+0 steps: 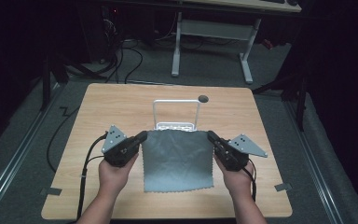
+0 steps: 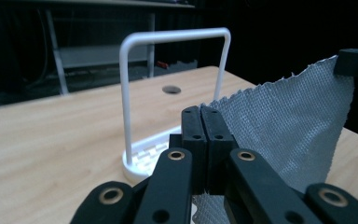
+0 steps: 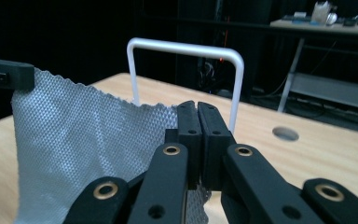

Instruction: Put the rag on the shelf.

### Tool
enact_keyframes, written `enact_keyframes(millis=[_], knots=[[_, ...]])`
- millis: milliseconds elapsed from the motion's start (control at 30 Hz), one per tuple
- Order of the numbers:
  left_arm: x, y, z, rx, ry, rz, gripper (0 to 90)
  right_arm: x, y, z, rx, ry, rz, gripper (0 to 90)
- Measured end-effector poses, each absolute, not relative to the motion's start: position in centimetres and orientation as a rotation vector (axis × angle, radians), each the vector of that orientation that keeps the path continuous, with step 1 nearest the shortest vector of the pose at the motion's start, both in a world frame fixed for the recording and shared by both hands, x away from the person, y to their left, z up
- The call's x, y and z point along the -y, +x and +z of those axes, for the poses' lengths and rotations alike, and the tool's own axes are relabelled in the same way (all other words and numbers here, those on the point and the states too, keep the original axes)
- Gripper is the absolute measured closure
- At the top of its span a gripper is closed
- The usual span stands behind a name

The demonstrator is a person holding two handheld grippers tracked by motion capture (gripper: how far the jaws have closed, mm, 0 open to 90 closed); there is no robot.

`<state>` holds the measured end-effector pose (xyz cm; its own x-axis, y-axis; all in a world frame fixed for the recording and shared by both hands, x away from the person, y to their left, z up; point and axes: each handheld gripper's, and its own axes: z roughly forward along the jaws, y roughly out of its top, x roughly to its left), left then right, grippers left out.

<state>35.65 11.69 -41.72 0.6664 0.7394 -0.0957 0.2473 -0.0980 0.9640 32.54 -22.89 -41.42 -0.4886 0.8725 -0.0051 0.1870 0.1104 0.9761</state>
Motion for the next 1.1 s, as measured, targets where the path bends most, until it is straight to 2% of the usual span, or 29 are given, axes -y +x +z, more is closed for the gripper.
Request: enact_keyframes(millis=[467, 1100], knots=[[-12.0, 36.4, -38.2, -0.768, 1.63, 0.544, 89.8, 23.5, 32.3, -37.9, -1.706, 0.985, 1.435, 89.3], [-12.6, 38.3, -34.4, -0.742, 1.571, 0.605, 89.9, 22.9, 34.4, -34.5, -1.635, 0.936, 1.497, 89.5]])
